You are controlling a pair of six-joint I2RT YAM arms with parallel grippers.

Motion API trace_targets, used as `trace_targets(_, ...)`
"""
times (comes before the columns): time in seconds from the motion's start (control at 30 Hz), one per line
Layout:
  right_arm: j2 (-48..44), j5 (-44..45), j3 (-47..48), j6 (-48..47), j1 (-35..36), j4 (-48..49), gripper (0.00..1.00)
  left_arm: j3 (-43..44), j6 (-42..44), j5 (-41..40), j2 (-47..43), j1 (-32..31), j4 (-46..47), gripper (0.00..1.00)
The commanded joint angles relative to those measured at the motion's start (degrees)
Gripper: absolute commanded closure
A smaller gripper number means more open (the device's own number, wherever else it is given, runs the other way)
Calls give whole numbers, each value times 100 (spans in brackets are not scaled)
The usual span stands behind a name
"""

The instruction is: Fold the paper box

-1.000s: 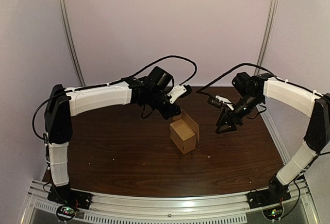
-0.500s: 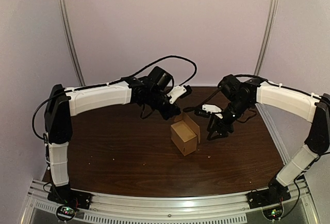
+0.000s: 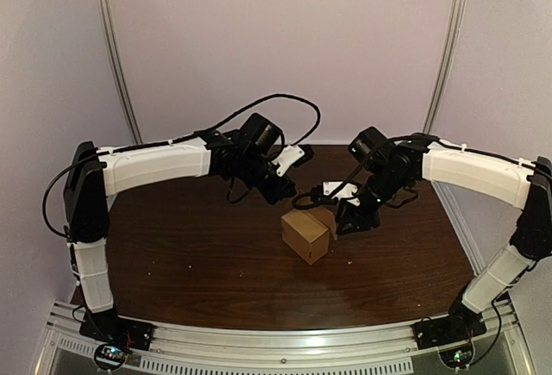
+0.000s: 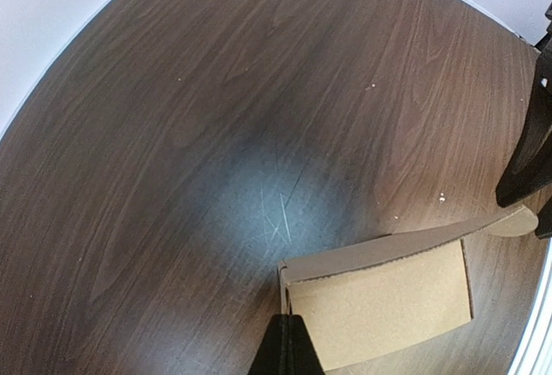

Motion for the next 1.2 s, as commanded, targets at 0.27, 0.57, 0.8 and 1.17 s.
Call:
trace_targets(0.27, 320, 463, 425, 76, 395, 189, 70, -527, -383, 72, -472, 25, -77, 100)
trace_targets(0.57, 325, 447, 678, 248, 409, -335, 67, -537, -436, -243, -484, 25, -62, 80)
trace_targets(0.8, 251, 481, 691, 257, 397, -502, 65, -512, -427, -165, -408, 25, 13, 88)
trace_targets(1.17, 150, 464, 776, -271, 347, -1066, 61, -382, -401, -183, -200, 25, 44, 89)
